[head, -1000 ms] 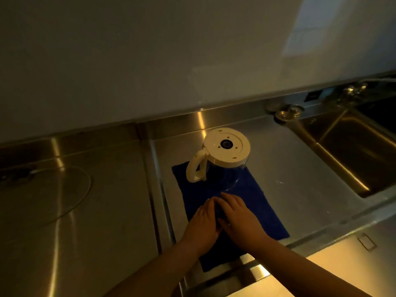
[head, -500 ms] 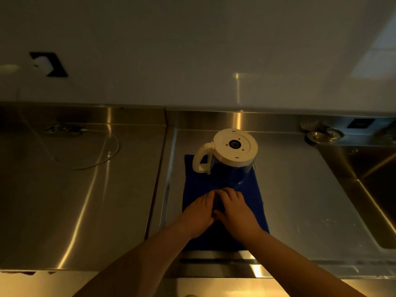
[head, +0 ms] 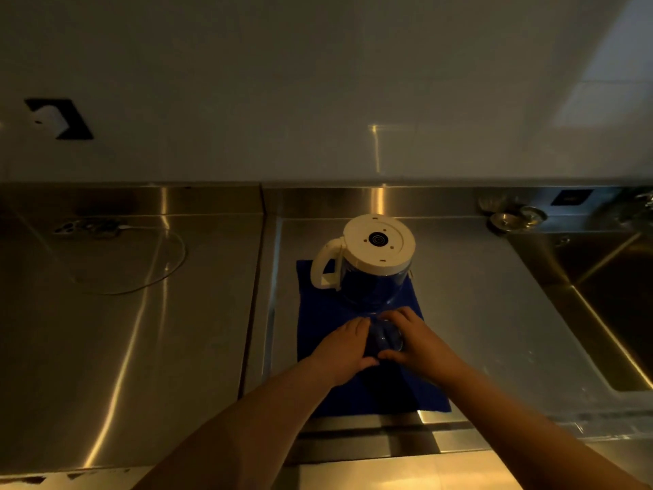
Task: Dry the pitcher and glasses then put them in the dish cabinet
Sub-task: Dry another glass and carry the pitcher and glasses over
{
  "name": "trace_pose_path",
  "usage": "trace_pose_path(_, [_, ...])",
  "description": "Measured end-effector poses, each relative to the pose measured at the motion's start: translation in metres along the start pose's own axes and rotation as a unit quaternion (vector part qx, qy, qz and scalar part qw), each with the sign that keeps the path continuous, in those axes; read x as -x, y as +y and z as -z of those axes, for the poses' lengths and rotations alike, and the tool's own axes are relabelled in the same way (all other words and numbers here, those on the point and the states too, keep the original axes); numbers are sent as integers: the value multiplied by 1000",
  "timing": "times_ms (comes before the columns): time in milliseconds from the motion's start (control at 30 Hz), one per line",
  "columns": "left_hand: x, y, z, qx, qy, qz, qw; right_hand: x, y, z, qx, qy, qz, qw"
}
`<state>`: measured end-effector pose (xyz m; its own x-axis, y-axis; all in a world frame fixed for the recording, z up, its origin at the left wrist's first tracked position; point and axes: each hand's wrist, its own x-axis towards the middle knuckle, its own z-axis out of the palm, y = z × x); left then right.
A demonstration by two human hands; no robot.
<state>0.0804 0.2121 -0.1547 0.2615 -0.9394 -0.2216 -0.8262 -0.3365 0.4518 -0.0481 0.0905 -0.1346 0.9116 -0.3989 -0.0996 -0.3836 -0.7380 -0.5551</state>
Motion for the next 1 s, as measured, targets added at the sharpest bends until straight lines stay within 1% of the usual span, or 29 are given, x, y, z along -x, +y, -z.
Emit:
trace_pose_path(233, [-9,10,-3,-68,-14,-46,997,18,9,1,26,25,-34,999])
trace_pose_path(400, [-16,16,-10,-148,-22,-90,985,36,21,-4,20,38,-47,998])
trace_pose_path(567, [-21,20,-18,-178,-35,-124,976,52,38,-21,-8,67,-58,996])
trace_pose_path(733, [-22,28,-24,-194,-26,-130,972,61,42,-35,2,90,-60,994])
trace_pose_path(867, [-22,29,-24,-175,-38,-106,978,62,35,-41,7,128,-79,989])
trace_pose_path(933, [-23,31,-21,-144,-55,-95,983,61,27,-42,48,156,-48,985])
trace_pose_path(1000, [-21,32,-16,-73,-76,-75,992,60,20,-43,79,162,-19,983])
